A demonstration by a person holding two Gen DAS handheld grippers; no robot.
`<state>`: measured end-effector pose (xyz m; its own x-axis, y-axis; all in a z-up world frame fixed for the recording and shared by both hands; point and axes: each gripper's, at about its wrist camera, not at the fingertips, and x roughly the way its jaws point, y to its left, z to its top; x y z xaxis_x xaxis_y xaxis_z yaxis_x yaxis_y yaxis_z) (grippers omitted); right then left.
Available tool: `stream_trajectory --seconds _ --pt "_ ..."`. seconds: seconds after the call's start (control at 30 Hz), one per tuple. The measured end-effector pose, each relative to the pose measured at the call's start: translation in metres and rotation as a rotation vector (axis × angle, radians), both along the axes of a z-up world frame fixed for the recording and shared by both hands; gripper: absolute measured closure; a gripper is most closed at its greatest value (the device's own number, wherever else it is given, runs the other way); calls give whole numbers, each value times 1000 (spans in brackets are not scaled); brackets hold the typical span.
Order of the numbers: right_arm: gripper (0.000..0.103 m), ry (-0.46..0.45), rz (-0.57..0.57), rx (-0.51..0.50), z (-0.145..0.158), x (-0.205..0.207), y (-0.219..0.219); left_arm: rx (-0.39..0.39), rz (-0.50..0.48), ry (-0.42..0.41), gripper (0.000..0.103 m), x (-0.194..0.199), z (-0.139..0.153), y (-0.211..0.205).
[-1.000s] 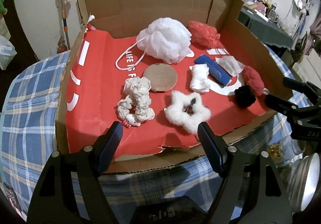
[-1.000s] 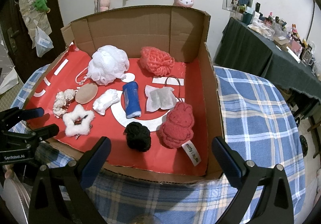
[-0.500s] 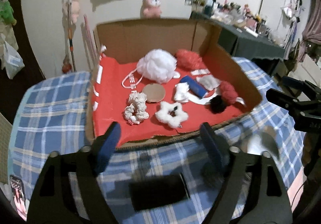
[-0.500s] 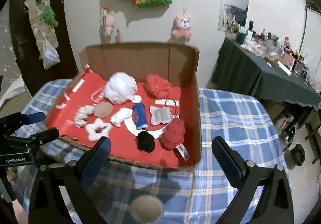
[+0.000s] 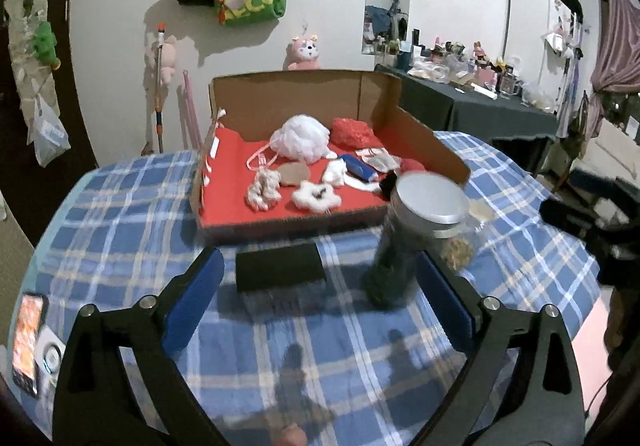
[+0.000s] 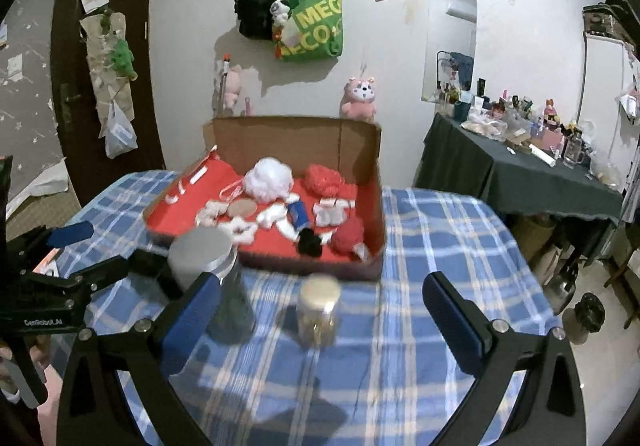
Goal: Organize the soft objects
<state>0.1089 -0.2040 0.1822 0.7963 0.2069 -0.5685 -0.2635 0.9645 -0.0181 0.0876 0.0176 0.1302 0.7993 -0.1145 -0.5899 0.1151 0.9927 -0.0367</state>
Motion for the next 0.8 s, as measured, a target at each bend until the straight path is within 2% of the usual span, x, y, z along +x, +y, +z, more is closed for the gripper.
stream_trajectory --seconds 0.1,0.23,0.43,0.6,0.8 --pt "0 13 5 2 -19 -18 3 -9 20 27 2 -6 -20 -2" --pt "0 64 -2 -2 -54 -24 7 -2 36 107 2 2 -56 -5" --pt "0 224 -33 -20 -115 -3 13 21 55 210 2 14 -90 -13" --pt "0 282 -72 -46 -137 12 12 52 109 287 1 25 -110 -14" --pt "0 313 -94 -47 -148 19 9 51 136 284 0 25 -109 -16"
